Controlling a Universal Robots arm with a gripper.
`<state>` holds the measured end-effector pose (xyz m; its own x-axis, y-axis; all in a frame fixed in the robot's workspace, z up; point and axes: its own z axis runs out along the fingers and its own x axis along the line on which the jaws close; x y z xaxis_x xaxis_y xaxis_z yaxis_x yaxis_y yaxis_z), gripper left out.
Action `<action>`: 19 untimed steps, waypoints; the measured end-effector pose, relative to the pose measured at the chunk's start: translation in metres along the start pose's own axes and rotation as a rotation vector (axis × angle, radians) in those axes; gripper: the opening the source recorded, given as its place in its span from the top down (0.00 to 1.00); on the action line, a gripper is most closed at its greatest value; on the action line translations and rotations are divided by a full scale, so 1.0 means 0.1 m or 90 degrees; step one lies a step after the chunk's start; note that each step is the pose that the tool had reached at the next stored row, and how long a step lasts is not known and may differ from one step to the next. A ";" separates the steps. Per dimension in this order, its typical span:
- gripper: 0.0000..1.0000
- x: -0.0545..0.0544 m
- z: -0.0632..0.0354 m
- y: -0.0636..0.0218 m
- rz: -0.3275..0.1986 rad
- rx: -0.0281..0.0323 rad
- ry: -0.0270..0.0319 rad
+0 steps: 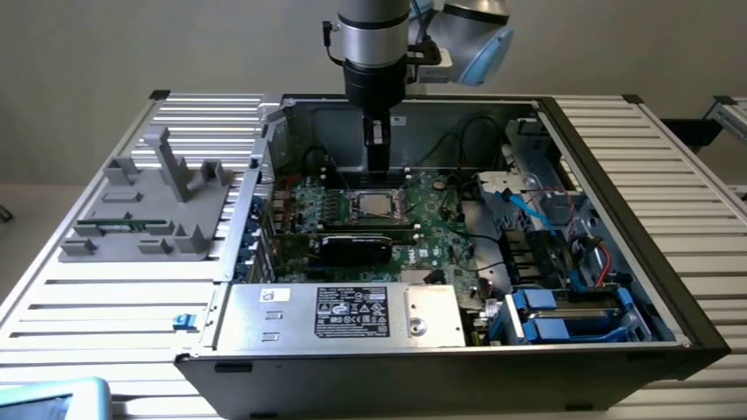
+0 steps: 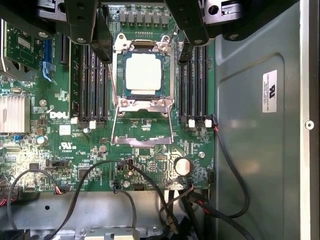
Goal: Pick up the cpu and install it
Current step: 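Place the cpu into insertion slot, then close the cpu cover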
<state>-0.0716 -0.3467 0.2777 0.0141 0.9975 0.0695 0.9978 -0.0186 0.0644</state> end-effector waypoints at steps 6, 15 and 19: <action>0.36 0.00 0.000 0.000 0.000 0.0001 0.0046; 0.57 0.00 0.000 0.000 0.001 0.0001 0.0116; 0.69 0.00 0.000 0.000 0.001 0.0002 0.0147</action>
<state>-0.0716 -0.3471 0.2777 0.0141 0.9956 0.0925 0.9978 -0.0201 0.0639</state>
